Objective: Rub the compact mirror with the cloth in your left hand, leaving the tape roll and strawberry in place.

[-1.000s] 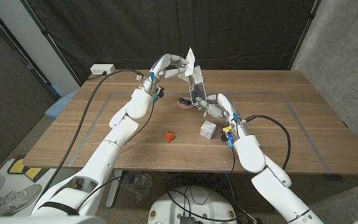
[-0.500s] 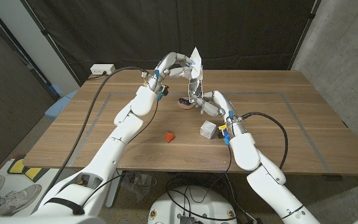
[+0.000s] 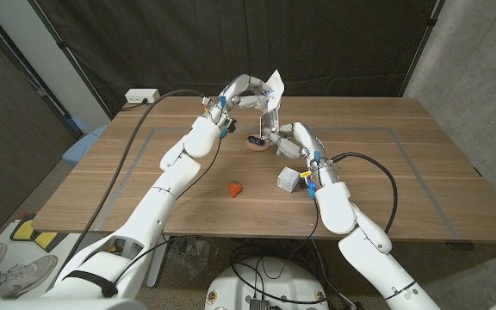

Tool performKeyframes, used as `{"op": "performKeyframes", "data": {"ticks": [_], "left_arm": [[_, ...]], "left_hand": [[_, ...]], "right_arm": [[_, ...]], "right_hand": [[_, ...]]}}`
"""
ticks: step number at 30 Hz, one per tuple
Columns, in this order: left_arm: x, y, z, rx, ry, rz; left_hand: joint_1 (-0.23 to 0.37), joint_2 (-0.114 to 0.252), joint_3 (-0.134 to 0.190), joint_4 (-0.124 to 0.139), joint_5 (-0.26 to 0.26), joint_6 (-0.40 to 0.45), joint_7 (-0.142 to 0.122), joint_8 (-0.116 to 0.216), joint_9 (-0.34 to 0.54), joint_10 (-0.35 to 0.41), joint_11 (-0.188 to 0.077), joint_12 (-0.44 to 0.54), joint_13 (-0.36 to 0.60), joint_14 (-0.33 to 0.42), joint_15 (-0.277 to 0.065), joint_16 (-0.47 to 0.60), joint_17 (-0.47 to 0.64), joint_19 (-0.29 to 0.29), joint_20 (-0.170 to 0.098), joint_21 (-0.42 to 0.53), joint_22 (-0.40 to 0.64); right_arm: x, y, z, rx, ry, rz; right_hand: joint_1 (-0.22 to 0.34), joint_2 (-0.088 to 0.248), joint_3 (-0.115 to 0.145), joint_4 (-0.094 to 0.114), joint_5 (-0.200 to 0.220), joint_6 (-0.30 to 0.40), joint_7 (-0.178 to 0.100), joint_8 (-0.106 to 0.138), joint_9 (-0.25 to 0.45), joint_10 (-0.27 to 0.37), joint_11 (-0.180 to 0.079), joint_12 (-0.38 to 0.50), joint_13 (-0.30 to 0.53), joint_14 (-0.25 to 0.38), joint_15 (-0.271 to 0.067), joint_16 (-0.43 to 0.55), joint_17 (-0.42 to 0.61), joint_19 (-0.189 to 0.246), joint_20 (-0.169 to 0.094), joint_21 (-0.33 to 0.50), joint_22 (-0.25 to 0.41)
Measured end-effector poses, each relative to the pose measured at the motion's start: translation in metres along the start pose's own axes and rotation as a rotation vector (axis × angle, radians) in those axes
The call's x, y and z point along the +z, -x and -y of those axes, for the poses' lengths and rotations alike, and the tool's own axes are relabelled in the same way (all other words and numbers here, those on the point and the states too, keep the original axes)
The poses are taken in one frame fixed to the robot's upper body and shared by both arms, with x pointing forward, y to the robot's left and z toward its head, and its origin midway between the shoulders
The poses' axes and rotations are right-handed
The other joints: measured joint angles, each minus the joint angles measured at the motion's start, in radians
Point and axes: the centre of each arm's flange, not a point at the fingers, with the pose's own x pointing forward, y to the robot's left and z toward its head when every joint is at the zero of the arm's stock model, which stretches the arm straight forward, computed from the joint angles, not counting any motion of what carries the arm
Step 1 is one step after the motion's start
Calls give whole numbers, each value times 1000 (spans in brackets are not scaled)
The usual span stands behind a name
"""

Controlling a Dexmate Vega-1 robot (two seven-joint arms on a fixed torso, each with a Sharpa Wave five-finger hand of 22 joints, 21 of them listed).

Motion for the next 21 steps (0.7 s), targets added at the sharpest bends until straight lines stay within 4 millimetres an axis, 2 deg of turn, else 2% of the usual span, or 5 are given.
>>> {"op": "performKeyframes", "data": {"ticks": [11, 12, 18, 19, 21], "left_arm": [[2, -7, 6, -138, 16, 47], [0, -8, 6, -152, 17, 49], [0, -14, 10, -269, 60, 88], [-1, -16, 11, -299, 70, 94], [-1, -17, 12, -329, 81, 101]], "left_hand": [[12, -5, -6, 4, 0, 12, -9, 0, 0, 5, -5, -15, 8, -62, 26, 8, 53, -32, -4, 0, -3], [13, -4, -6, 4, 0, 12, -9, -4, 0, 5, -5, -20, 8, -68, 25, 8, 55, -32, -4, 0, -5], [11, 4, -6, 4, 0, 12, -9, -6, -3, 11, 0, -25, 8, -75, 32, 8, 72, -37, 2, 0, -5], [11, 4, -6, 4, 0, 12, -9, -6, -3, 11, 0, -29, 8, -76, 34, 9, 74, -37, 2, 0, -5], [11, 4, -6, 4, 0, 12, -9, -10, -4, 11, 0, -30, 8, -76, 34, 15, 79, -37, 2, 0, -5]], "right_arm": [[1, -4, -2, -6, 18, 8], [1, -4, -2, -6, 20, 9], [1, -6, -4, -7, 21, 10], [1, -7, -4, -7, 22, 12], [1, -7, -4, -8, 22, 12]], "right_hand": [[0, 0, 0, 0, 0, 2, -2, -4, 3, 10, 10, 3, 0, 10, 10, -8, 0, 0, 0, 7, -1], [0, 0, 0, 0, 0, 4, -3, -4, 3, 18, 18, 3, 0, 22, 22, -8, 0, 0, 0, 7, -4], [0, 0, 0, 0, -3, 10, 0, -4, 2, 27, 27, -4, -1, 27, 27, -8, 0, 0, 0, 7, -6], [0, 0, 0, 0, -4, 14, 4, -7, 2, 37, 37, -6, -2, 40, 40, -8, 0, 0, 0, 7, -6], [0, 0, 0, 0, -4, 14, 4, -10, 2, 38, 38, -6, -1, 40, 40, -8, 0, 0, 0, 7, -6]]}}
